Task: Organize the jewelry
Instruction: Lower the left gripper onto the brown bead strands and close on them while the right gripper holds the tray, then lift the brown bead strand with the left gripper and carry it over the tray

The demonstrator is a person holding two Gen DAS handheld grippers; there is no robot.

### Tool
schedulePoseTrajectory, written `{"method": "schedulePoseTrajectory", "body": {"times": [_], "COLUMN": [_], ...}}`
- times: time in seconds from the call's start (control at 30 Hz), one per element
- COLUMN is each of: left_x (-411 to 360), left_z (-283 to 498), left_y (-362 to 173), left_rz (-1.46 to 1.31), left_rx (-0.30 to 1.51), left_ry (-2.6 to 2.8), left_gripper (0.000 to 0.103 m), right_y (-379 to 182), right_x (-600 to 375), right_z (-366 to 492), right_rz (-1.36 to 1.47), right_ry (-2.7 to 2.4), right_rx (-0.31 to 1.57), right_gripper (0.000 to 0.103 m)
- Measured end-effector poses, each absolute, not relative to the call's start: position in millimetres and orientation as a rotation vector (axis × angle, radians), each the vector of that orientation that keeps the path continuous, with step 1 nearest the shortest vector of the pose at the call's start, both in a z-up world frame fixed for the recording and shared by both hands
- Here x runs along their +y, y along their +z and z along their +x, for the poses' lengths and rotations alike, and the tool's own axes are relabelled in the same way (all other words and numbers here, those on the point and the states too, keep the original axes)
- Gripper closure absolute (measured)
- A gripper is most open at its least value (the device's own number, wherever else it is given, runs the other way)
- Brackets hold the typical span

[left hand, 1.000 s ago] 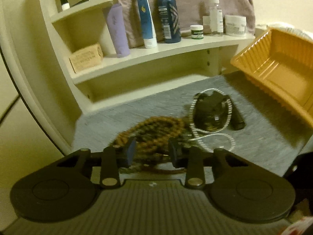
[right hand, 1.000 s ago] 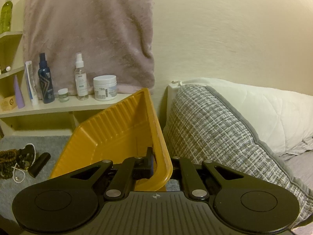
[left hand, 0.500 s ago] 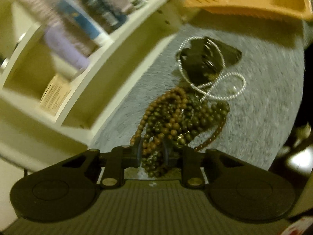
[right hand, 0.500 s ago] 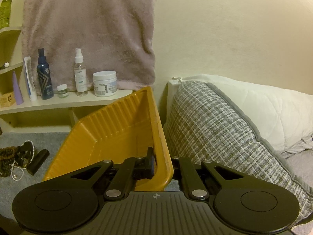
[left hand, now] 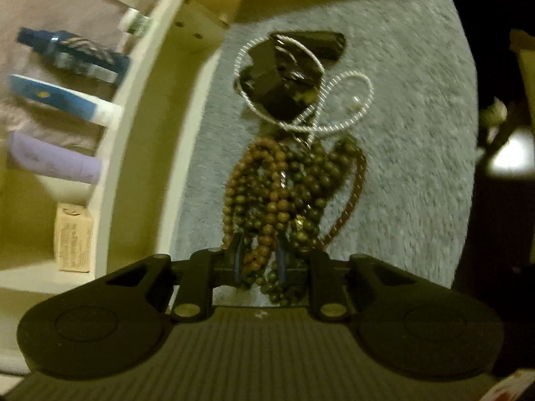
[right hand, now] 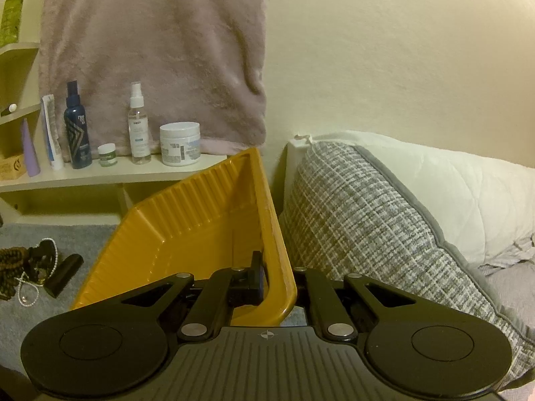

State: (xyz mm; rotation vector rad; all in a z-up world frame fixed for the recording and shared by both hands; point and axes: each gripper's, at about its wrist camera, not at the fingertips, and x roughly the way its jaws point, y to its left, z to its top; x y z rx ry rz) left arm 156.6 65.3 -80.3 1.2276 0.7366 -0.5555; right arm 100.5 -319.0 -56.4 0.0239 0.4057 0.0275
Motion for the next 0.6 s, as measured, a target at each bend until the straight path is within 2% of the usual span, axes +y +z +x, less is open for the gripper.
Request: {"method": "schedulePoseTrajectory", "body": {"times": [0.1,0.27,0.6], "left_x": [66.0,66.5,81.6], "left_z": [164.9,166.5,161.1], "left_y": [-82.5,-87.4,-29.4], "left_rz": [1.222,1.210,0.994], "left_rx": [0.749,0.763,0.644], "left_ry": [-0.572,-0.564,-0.468], "left_gripper": [0.087,0.097,0.097], "right_y": [-56.5,-56.1,-54.7], "right_x": [-318.7,-320.0,-319.1], "right_z": [100.2,99.4,99.2], "right_rz": [0.027,0.031,0.032], "right_ry": [0.026,0.021,0.018], "right_rx": [0.406,0.408,0.402], "right_gripper": [0.098,0.098,0.097]}}
